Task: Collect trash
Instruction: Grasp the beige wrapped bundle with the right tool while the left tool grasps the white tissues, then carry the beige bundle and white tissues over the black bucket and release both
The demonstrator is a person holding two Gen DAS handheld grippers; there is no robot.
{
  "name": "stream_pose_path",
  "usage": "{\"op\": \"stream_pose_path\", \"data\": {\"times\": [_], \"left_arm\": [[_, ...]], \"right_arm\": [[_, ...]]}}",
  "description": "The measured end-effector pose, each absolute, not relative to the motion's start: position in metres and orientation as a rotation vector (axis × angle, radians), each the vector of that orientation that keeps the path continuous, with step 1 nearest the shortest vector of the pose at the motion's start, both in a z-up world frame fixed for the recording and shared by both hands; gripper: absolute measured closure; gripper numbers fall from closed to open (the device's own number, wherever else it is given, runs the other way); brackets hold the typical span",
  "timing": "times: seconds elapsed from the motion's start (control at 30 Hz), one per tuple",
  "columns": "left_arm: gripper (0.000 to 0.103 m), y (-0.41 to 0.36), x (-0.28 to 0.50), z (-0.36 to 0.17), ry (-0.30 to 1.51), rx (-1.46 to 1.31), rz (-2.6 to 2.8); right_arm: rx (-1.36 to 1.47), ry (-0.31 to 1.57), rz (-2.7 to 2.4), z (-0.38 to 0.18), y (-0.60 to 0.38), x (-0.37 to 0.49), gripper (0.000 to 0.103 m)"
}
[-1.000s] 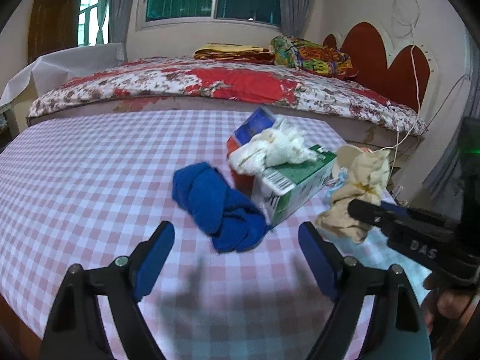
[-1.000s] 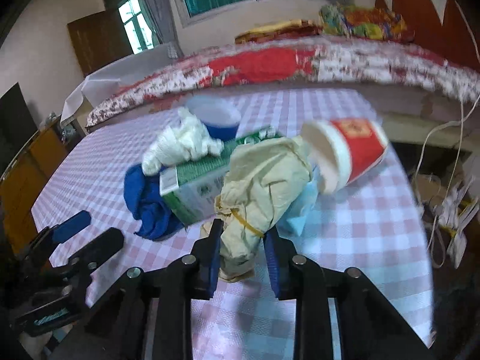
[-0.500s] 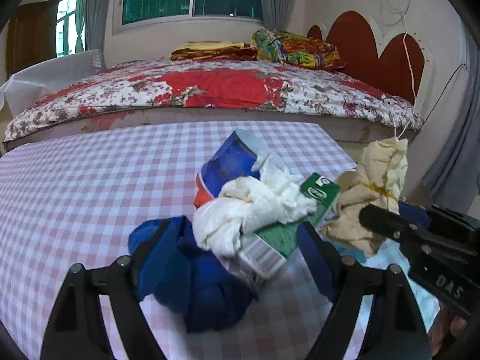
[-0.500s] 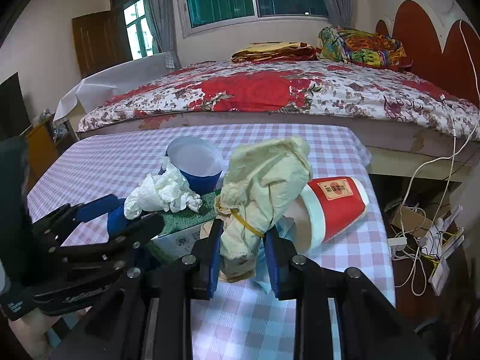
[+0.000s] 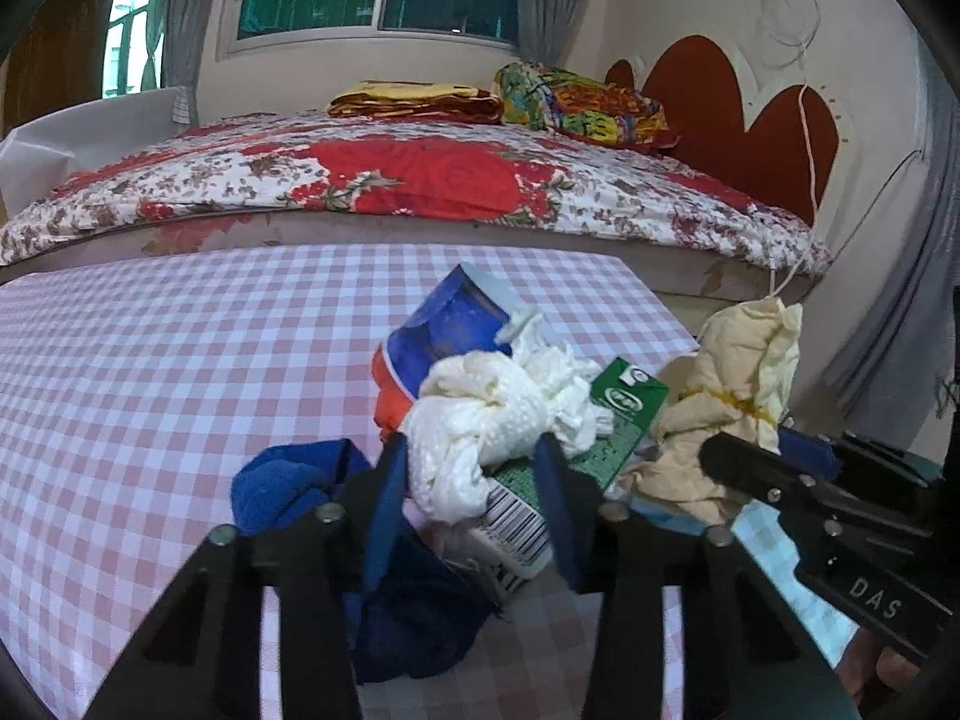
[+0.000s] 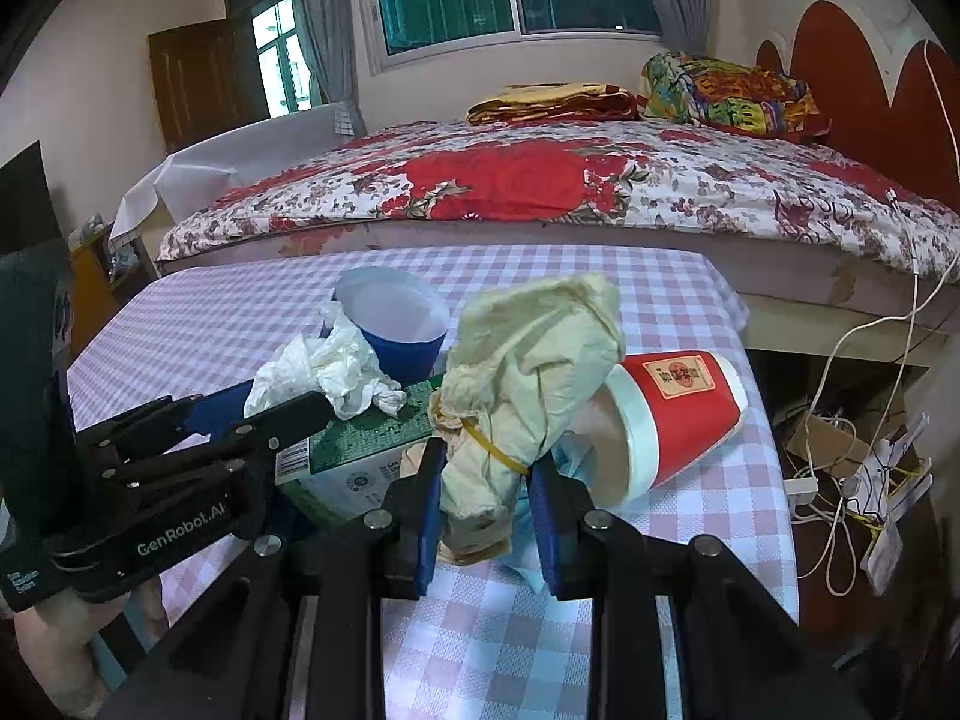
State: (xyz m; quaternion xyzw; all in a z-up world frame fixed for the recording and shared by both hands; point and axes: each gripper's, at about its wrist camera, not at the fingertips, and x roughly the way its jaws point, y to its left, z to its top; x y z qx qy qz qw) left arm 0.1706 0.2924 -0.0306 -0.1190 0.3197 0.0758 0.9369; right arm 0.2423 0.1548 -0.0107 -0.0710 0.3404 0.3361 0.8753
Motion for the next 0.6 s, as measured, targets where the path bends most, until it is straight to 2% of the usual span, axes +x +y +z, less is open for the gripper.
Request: {"op": "stream_pose_path", "data": {"times": [0.2,0.6], "left_arm": [[0.071,0.295,0.164,-0.027,0.616,-0.256,0.147],[0.071,0.287,0.132,-0.01,0.576,-0.23,0.175]], "right_arm": [[-0.152,0.705,0.701,-0.011,0.154,0.241,0.074],[-0.141,0.675,0.69,0.004,0.135,0.227,0.075]]}}
